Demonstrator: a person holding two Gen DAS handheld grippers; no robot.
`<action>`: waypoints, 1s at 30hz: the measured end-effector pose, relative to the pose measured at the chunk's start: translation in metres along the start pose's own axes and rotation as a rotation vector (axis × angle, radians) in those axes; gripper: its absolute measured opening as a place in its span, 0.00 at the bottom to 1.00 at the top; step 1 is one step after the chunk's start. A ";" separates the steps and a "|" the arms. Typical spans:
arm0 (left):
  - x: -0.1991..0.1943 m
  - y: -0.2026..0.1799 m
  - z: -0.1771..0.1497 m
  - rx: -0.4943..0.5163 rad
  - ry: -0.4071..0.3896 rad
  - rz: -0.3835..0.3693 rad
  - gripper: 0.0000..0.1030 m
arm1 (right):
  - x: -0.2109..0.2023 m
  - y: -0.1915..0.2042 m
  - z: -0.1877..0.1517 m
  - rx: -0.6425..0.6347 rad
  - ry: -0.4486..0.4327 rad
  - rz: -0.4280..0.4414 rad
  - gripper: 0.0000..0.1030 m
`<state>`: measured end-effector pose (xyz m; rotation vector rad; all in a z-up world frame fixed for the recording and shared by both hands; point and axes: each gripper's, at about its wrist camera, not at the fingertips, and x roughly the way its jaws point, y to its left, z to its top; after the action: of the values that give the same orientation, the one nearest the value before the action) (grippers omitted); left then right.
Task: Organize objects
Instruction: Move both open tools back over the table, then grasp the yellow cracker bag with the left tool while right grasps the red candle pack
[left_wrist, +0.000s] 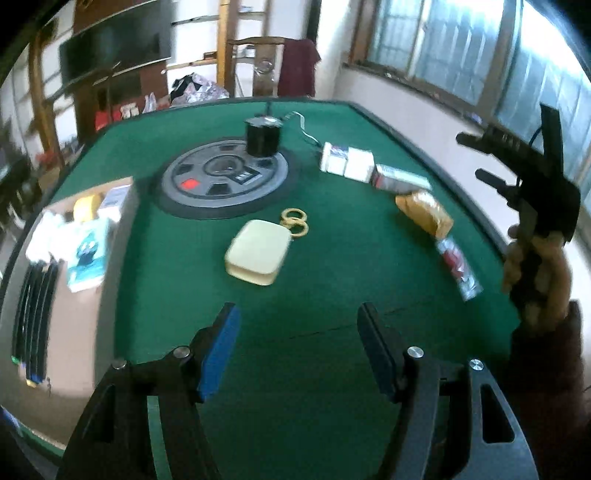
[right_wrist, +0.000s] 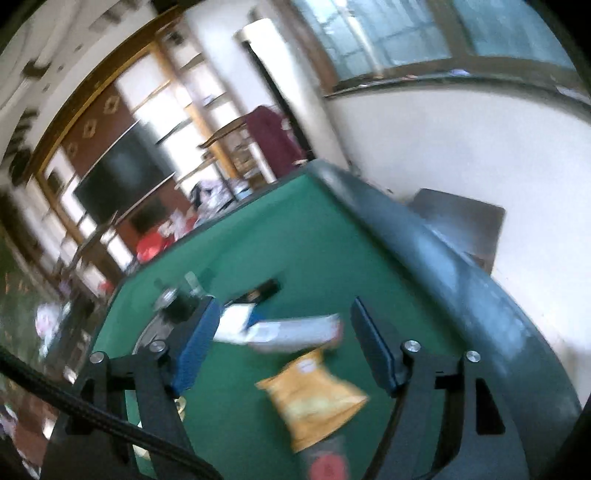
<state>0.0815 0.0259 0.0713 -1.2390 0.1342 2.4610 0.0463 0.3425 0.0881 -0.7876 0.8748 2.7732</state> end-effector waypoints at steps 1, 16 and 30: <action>0.005 -0.005 -0.002 0.011 0.010 0.001 0.58 | 0.007 -0.014 -0.001 0.043 0.040 0.013 0.73; 0.031 0.003 -0.006 -0.095 0.061 -0.056 0.58 | 0.075 0.008 -0.043 0.147 0.528 0.488 0.75; 0.060 -0.033 0.046 0.021 0.041 -0.045 0.58 | 0.064 -0.018 -0.054 0.400 0.497 0.701 0.80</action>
<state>0.0267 0.0851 0.0540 -1.2703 0.1416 2.3910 0.0198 0.3246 0.0088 -1.3110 2.0658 2.7655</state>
